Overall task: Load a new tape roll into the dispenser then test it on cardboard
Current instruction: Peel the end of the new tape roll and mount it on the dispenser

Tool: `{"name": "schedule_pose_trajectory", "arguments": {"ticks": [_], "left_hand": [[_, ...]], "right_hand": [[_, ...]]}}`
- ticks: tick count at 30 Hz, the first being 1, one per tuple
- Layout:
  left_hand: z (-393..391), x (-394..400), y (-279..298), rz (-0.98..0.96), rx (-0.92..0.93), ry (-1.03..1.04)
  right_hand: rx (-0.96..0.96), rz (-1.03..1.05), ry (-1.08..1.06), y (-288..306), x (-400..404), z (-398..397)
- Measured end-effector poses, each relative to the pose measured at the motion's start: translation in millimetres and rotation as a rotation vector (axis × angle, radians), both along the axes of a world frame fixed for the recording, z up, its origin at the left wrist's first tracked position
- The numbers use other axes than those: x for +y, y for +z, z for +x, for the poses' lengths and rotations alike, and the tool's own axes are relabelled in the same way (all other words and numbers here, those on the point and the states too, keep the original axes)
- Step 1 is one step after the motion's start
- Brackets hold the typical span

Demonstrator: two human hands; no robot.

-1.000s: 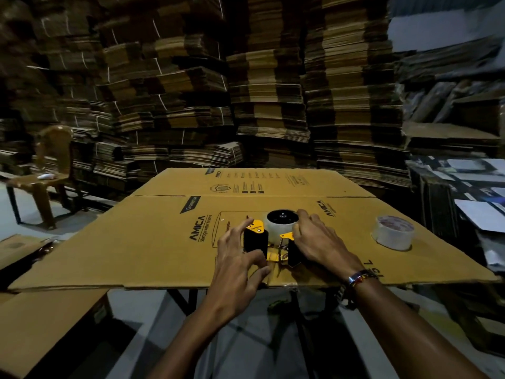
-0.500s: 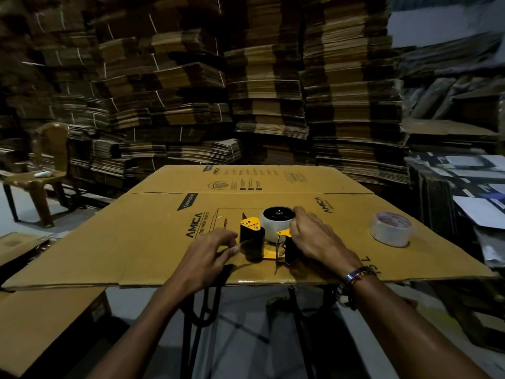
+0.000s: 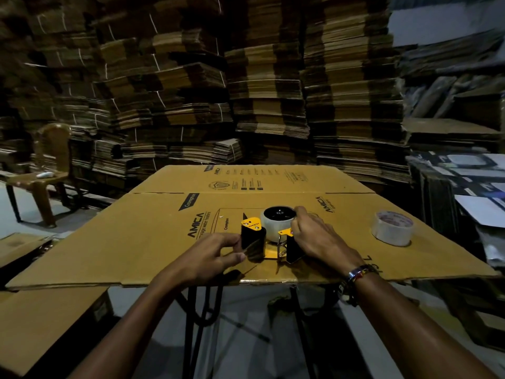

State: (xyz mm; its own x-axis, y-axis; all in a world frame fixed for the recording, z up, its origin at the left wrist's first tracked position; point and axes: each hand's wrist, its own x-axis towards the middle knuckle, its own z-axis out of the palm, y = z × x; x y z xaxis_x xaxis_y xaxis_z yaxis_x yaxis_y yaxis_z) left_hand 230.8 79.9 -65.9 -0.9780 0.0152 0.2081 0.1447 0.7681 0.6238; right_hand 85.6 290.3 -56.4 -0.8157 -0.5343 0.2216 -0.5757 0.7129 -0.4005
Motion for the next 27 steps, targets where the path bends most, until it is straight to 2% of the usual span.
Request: {"name": "schedule_pose_trajectory", "arguments": {"ticks": [7, 19, 27], "left_hand": [[14, -15, -4, 0.052, 0.008, 0.016], [-37, -43, -9, -0.123, 0.122, 0.144], [-58, -42, -14, -0.06, 0.089, 0.096]], "right_hand": [[-0.014, -0.005, 0.006, 0, 0, -1], [-0.022, -0.008, 0.05, -2, 0, -6], [-0.036, -0.006, 0.065, -1, 0, -4]]}}
